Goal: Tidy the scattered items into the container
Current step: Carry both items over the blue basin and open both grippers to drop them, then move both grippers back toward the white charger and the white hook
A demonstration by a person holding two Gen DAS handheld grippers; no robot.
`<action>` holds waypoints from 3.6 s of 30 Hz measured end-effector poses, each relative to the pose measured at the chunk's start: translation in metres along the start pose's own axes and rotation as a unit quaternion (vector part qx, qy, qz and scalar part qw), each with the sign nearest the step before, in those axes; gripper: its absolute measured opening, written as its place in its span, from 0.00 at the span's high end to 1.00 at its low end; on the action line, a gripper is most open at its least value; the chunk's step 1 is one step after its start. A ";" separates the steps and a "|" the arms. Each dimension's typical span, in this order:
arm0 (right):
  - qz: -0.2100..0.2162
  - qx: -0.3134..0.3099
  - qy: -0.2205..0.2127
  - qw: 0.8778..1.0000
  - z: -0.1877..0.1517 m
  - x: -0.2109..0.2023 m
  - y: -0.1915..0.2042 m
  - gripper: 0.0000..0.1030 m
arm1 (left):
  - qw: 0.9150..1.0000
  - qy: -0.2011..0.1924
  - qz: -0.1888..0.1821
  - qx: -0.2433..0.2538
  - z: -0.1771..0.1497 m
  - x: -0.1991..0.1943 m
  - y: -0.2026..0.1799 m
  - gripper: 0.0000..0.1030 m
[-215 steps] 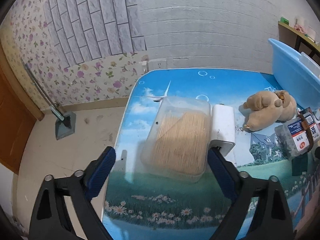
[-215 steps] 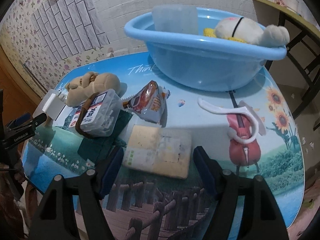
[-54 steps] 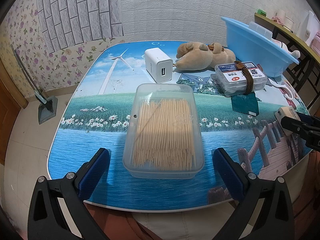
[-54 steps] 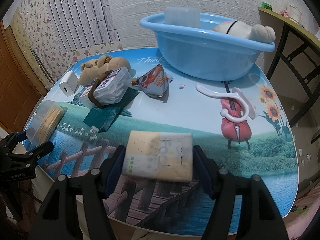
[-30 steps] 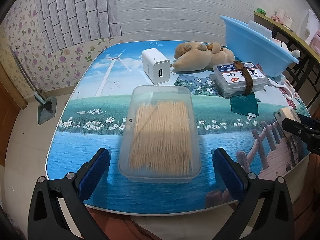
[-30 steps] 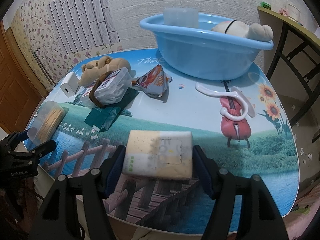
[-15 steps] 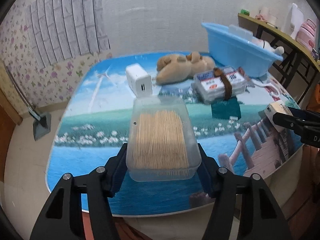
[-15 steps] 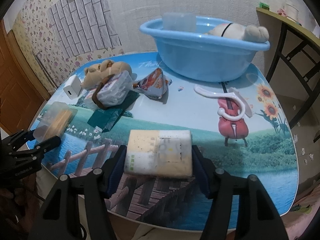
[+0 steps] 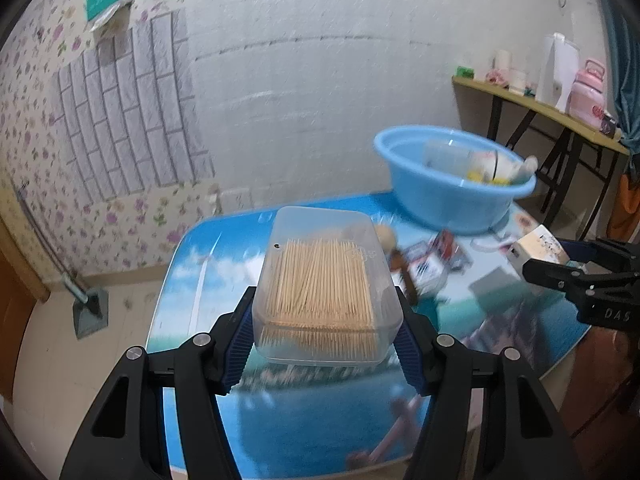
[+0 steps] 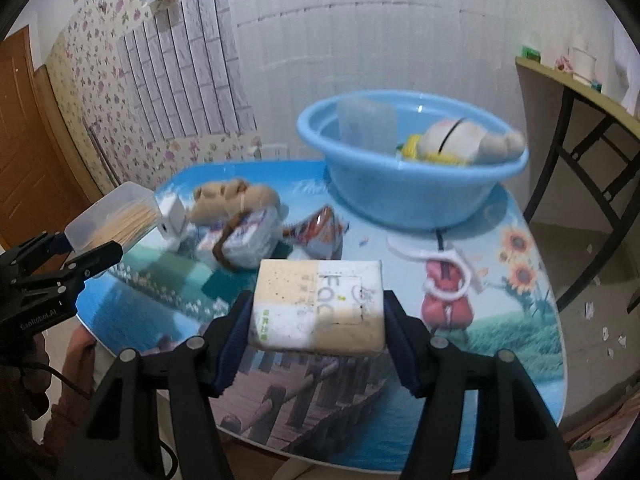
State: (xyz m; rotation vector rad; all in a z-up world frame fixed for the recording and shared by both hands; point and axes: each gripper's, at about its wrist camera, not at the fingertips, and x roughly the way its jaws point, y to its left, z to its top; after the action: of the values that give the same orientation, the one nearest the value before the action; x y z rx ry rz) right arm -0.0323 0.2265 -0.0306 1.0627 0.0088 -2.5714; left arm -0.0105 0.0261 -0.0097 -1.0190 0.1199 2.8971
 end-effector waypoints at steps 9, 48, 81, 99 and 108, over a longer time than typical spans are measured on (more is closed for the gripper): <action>-0.016 0.007 -0.052 0.998 0.037 -0.015 -0.028 0.40 | 0.999 -0.030 -0.030 0.028 0.054 0.018 -0.038 0.40; -0.003 0.029 -0.048 0.998 0.107 0.083 -0.119 0.37 | 0.987 -0.040 -0.120 0.099 0.147 0.130 -0.144 0.33; -0.033 0.018 -0.044 0.998 0.065 0.022 -0.098 0.34 | 0.996 -0.013 -0.083 0.043 0.086 0.079 -0.078 0.23; -0.062 0.050 0.019 0.997 0.008 0.021 -0.098 0.34 | 0.999 0.046 -0.017 0.007 0.011 0.058 -0.015 0.14; -0.066 0.044 0.045 0.996 0.000 0.031 -0.087 0.34 | 0.997 0.078 0.003 -0.003 -0.009 0.066 0.001 0.13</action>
State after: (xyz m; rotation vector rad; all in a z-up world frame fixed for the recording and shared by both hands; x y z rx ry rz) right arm -0.0814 0.2982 -0.0634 1.2485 -0.0127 -2.6611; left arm -0.0567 0.0272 -0.0583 -1.2486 0.1220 2.8217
